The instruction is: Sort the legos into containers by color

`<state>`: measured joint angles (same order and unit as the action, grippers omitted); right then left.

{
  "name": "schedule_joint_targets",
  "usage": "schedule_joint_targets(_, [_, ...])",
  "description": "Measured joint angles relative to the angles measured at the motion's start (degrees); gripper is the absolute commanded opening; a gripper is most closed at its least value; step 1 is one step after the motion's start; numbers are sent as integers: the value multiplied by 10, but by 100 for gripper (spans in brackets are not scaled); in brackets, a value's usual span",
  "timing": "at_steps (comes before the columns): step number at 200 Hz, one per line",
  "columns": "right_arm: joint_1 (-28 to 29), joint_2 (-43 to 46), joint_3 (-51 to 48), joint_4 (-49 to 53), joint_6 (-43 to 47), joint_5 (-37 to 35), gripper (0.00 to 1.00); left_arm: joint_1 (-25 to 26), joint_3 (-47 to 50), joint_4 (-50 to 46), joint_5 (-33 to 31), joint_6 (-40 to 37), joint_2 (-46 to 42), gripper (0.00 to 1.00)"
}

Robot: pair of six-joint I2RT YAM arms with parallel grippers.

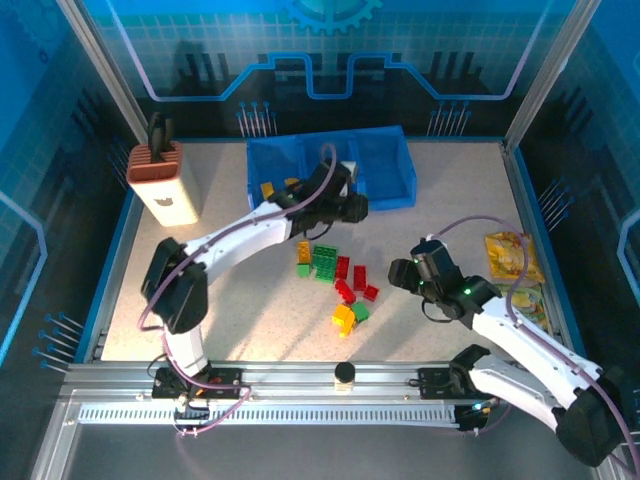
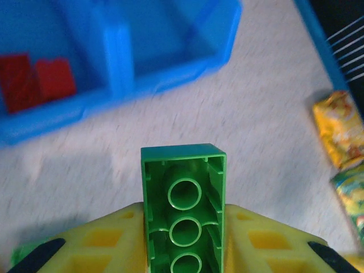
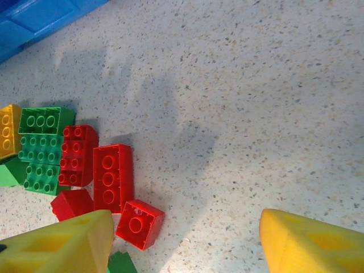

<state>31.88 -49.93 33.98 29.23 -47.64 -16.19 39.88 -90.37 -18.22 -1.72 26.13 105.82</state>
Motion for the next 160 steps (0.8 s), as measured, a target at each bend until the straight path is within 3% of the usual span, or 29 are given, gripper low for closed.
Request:
schedule_joint_targets(85, [-8,71,-21,21,0,3,69,-32,-439,-44,37,-43,321,35])
schedule_joint_targets(125, [-8,90,-25,30,0,8,70,-43,-520,-67,37,-53,393,43])
schedule_joint_targets(140, [-8,91,-26,30,0,11,70,-48,-521,-68,38,-53,399,50])
schedule_joint_targets(160, [-8,91,-28,29,0,16,70,-53,-523,-68,46,-61,403,75])
